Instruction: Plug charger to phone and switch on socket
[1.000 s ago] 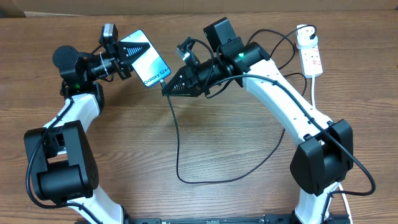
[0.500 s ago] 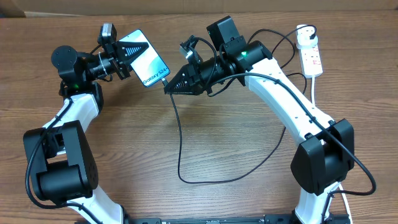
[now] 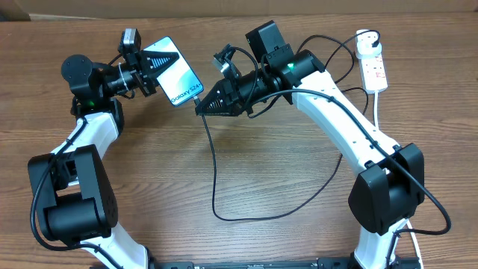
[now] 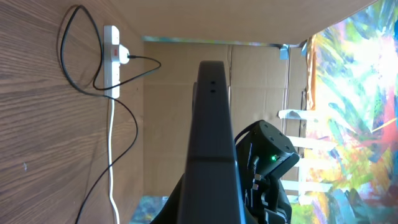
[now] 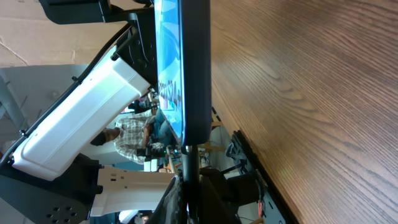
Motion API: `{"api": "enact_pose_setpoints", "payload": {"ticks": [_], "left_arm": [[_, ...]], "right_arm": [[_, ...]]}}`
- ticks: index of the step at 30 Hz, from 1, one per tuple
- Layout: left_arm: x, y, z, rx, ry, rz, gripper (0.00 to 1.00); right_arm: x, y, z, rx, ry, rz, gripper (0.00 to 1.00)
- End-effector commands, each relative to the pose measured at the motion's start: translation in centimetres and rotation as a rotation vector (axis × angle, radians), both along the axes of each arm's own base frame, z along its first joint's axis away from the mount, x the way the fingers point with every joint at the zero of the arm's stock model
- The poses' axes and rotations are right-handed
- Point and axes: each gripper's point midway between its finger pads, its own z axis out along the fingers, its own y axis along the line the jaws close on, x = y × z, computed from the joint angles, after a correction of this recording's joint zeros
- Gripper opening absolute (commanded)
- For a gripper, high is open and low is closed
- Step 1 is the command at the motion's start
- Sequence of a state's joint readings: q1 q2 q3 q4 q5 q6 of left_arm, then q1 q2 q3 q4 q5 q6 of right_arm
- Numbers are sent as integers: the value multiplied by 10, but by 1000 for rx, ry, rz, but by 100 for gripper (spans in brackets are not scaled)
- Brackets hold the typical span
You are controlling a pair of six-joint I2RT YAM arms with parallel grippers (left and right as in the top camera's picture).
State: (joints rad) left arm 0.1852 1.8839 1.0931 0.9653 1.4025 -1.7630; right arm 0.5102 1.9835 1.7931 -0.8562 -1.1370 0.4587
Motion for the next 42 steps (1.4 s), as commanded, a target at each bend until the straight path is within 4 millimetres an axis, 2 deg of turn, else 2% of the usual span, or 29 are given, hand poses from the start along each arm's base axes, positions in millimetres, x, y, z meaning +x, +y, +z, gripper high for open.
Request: {"api": "enact_pose_setpoints", "payload": {"ticks": [1,12,19,26,34,42], "left_arm": [[-30,-17,3,40,-30,-194,4],[-30,-17,3,40,-30,-194,4],[-30,-16,3,39,-31,-191,4],[-29,-16,4,38,-30,-185,4],[-16,5,5,17,6,-89,4],[-11,10,6,3,31,-55,4]], "right_arm": [[18,-2,-13,-34,-50,-42,4],[11,-5,-17,-52,-28,-26,4],[0,1,-12,-16,-30,19,4],[-1,1,-12,-20,-26,21,4],[-9,-4,-15,-26,-9,45,4],[-20,-3,-1,46,8,94,4]]}}
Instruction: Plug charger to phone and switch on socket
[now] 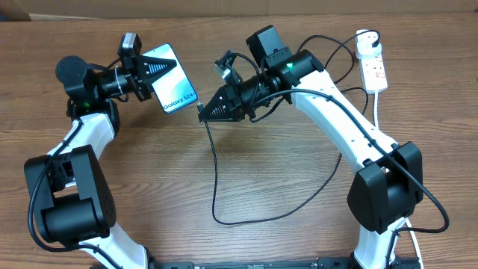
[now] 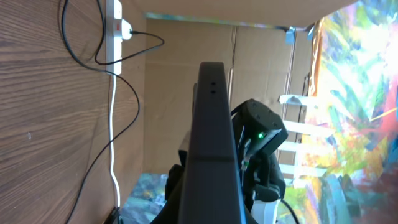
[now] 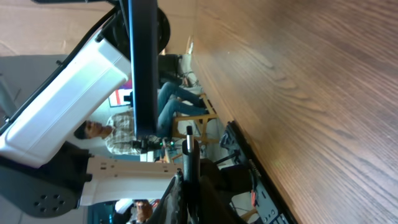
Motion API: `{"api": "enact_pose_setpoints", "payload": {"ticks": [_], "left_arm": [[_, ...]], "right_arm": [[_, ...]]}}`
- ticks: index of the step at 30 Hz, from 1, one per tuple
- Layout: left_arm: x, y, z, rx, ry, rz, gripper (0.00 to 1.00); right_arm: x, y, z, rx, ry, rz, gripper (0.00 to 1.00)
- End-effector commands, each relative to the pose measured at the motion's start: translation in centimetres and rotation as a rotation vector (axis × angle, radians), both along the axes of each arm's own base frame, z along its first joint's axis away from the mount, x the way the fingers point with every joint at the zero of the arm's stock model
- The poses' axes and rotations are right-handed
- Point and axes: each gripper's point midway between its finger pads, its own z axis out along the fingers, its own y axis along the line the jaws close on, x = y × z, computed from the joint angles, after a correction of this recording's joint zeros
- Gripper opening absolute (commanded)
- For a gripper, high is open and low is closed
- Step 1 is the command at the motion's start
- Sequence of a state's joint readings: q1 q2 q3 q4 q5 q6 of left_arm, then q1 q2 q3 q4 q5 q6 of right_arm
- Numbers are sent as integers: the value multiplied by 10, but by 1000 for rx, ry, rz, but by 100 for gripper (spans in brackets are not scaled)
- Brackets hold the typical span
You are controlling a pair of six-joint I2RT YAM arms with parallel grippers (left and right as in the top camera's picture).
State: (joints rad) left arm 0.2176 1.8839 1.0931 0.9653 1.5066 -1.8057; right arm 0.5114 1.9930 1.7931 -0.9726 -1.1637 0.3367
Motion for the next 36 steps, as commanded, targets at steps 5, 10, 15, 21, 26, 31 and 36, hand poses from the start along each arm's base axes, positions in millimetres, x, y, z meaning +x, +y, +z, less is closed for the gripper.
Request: {"api": "enact_pose_setpoints", "payload": {"ticks": [5,10,15,21,26,31,36], "left_arm": [[4,2,9,-2,-12,17,4],[3,0,9,-1,-13,13,4],[3,0,9,-1,-13,11,4],[1,-1,9,1,-13,2,4],[-1,-2,8,4,-13,-12,4],[-2,-4,8,4,-12,-22,4],[-3,-5,8,4,-11,-26,4]], "right_arm": [[-12,6,13,62,-24,55,4],[-22,14,13,68,-40,88,4],[-29,20,13,68,-43,109,4],[-32,23,14,72,-48,117,4],[-30,24,15,81,-61,116,4],[-26,26,20,96,-86,114,4],[-23,26,18,90,-91,106,4]]}}
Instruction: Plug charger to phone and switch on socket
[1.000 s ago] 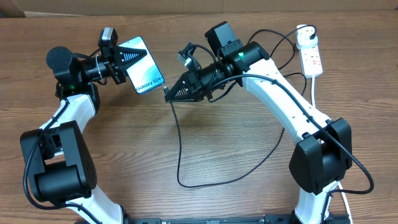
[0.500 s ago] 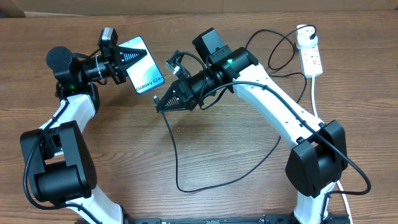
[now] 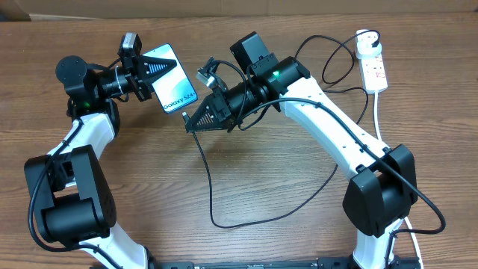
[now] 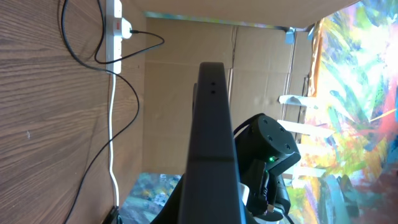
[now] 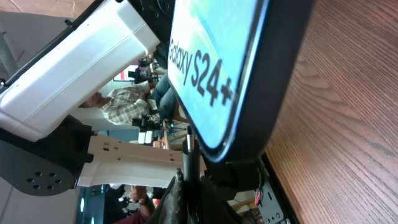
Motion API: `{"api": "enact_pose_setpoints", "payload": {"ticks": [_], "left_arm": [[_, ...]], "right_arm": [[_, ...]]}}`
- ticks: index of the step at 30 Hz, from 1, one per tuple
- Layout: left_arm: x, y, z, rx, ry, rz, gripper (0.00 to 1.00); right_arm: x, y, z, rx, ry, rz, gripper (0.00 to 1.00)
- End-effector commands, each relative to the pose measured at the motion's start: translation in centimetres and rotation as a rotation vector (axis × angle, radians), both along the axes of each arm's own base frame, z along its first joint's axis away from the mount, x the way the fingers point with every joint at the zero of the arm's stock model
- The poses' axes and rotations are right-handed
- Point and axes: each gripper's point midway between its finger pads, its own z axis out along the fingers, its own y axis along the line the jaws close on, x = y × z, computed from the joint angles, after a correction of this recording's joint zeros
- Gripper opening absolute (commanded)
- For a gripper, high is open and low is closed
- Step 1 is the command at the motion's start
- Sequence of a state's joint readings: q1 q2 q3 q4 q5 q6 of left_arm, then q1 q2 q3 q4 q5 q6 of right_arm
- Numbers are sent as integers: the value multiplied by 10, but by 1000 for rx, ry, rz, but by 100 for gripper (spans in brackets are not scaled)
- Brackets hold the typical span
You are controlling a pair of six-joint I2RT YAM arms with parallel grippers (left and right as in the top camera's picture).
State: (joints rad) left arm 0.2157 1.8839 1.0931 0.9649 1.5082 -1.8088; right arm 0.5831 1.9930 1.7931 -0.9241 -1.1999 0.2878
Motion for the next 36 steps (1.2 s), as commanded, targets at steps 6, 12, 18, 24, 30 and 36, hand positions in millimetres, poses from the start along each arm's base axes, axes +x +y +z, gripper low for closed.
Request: {"api": "enact_pose_setpoints", "payload": {"ticks": [6,12,18,24,30,36], "left_arm": [[-4,-7,8,7,-15,-37,4],[-7,-8,7,10,-14,-53,4],[-7,-8,7,10,-15,-53,4],[-6,-7,7,10,-15,-50,4],[-6,-7,7,10,-15,-50,4],[-6,-7,7,10,-14,-50,4]], "right_arm": [[3,2,11,24,-20,-3,4],[6,3,13,31,-26,-10,4],[12,1,12,28,-26,-28,4],[14,-1,10,13,-17,-39,4],[15,-1,8,4,-20,-45,4],[15,-1,7,0,-21,-47,4]]}}
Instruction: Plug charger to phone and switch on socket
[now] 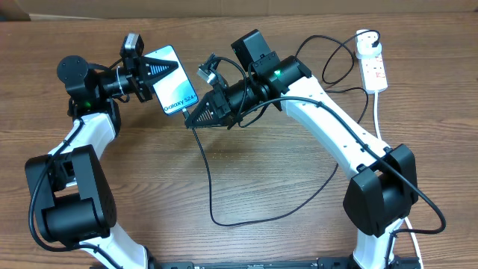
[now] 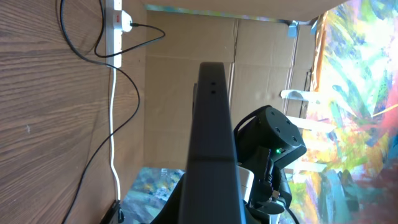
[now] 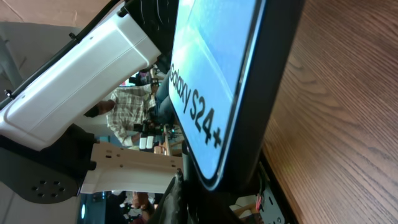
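The phone (image 1: 170, 84) is held off the table at the back left, its screen reading "Galaxy S24+", with my left gripper (image 1: 146, 78) shut on its upper end. Seen edge-on, the phone (image 2: 211, 137) fills the middle of the left wrist view. My right gripper (image 1: 190, 119) is shut on the black charger plug, right at the phone's lower edge. Close up, the phone (image 3: 230, 81) covers the plug's tip, so I cannot tell whether it is seated. The black cable (image 1: 211, 179) loops across the table to the white socket strip (image 1: 371, 60).
The socket strip (image 2: 114, 25) lies at the far right with the charger's adapter plugged in and a red switch on it. Its white lead (image 1: 377, 112) runs down past the right arm's base. Cardboard walls stand behind the table.
My right gripper has edged up closer to the phone's lower end. The plug's tip, visible below the phone before, is now hidden behind its edge. The left gripper keeps the phone where it was.
First the plug was at the phone's end while both arms stood nearer the middle. Then the phone sat further left and the plug hung apart from it. After that my right gripper brought the plug back under the phone's end, and now it is pressed closer.
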Motion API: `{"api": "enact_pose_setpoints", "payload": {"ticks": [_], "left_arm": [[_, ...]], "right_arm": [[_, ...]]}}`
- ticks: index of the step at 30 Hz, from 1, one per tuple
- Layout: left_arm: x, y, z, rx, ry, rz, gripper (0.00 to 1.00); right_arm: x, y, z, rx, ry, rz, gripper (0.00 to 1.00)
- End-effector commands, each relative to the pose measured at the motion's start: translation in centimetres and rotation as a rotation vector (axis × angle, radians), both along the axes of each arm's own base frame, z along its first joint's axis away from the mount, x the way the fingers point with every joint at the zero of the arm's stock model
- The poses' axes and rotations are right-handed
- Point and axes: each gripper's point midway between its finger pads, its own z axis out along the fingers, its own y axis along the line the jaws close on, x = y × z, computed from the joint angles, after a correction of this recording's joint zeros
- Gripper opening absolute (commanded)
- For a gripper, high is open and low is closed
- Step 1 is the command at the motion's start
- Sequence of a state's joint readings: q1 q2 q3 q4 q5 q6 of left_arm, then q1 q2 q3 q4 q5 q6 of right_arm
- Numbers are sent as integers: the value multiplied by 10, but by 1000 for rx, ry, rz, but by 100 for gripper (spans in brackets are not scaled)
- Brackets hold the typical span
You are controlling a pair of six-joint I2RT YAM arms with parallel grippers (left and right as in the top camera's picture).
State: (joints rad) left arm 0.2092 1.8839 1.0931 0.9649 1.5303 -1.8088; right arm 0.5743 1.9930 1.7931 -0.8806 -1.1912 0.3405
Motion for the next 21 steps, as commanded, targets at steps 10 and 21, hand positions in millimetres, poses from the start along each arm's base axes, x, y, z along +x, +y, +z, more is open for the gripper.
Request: {"api": "enact_pose_setpoints", "payload": {"ticks": [10,21], "left_arm": [[-2,-3,8,6,-16,-22,4],[-2,-3,8,6,-17,-23,4]], "right_arm": [[9,-1,1,-7,-23,-22,4],[14,3,1,-2,-6,-35,4]]}}
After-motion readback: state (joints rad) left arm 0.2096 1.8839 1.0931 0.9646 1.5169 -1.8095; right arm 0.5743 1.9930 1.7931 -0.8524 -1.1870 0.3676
